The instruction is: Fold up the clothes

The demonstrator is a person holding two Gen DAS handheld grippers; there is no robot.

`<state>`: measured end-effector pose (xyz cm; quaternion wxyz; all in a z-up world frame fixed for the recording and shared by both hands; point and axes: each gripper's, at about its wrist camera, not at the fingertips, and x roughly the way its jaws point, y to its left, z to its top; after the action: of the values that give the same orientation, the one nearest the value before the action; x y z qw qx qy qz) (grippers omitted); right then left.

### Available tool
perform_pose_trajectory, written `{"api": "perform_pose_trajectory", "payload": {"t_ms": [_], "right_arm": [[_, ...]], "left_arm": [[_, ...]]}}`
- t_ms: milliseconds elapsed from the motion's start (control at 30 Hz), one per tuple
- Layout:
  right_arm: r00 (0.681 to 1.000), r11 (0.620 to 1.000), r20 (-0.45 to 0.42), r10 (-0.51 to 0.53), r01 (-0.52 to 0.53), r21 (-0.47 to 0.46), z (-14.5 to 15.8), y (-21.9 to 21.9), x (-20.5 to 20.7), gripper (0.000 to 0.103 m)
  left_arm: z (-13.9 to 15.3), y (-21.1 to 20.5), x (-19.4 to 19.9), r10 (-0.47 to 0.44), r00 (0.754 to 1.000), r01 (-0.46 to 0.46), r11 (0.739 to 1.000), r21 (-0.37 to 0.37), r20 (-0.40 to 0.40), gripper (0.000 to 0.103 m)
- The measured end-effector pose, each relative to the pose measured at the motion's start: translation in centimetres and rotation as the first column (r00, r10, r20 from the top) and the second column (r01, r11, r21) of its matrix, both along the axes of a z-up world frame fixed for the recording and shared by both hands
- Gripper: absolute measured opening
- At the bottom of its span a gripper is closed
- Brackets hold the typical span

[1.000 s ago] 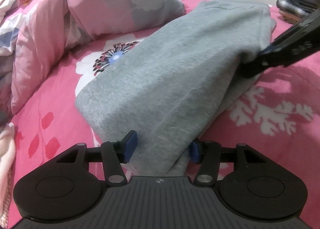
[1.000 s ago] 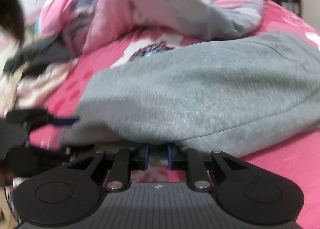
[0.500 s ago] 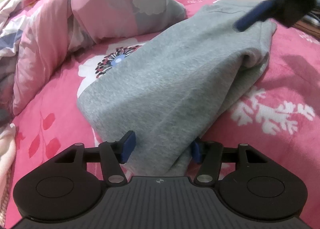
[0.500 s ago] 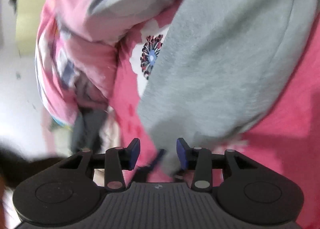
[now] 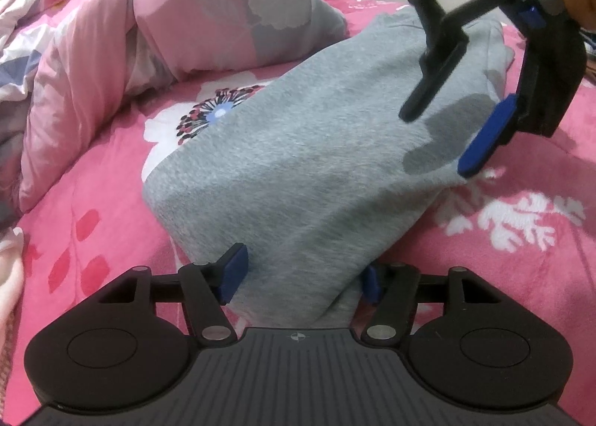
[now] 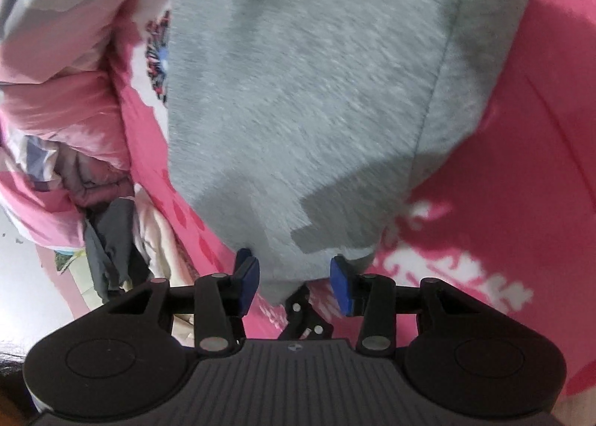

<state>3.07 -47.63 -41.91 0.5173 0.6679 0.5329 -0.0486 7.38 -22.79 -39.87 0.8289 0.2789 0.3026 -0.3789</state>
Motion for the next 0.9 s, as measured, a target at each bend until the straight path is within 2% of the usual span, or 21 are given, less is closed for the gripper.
{"api": "perform_pose_trajectory", "payload": {"t_ms": [333,433,533,600,667,767,900], "right_arm": [[0.994,1.000,-0.110,-0.010,0.012,0.017,-2.1,0.2,0.9,0.045],[0.994,1.000,-0.104,-0.020,0.021,0.010,-1.8,0.2,0.5,0.045],[0.996,1.000,-0.092,-0.019,0.019,0.005,-1.7,0.1,0.4,0.045],[0.997,1.000,-0.080,-0.022,0.022,0.000,-1.6,0.0,0.3,0.045],[0.998,1.000,-0.064,-0.026,0.026,-0.009,-1.5,0.1,0.4,0.046],[0.999,0.999,-0.038,-0.031,0.030,-0.025,-1.3,0.3,0.5,0.046],[0.999,0.998,0.015,-0.039,0.040,-0.044,-1.0,0.3,0.5,0.046]], "left_arm": [[0.6,0.5,-0.1,-0.005,1.000,0.004,1.000,-0.019,-0.019,0.062],[2.3,1.7,-0.2,-0.024,0.996,0.018,0.997,-0.070,-0.088,0.062],[4.0,2.5,0.0,-0.067,0.980,0.040,0.989,-0.141,-0.190,0.063],[4.6,1.9,0.2,-0.097,0.974,0.062,0.983,-0.172,-0.207,0.064],[4.6,0.6,0.3,-0.130,0.976,0.099,0.980,-0.173,-0.178,0.064],[3.3,-1.9,0.2,-0.183,0.975,0.173,0.981,-0.091,-0.123,0.064],[2.7,-2.7,0.6,-0.185,0.973,0.178,0.982,-0.068,-0.135,0.063]]}}
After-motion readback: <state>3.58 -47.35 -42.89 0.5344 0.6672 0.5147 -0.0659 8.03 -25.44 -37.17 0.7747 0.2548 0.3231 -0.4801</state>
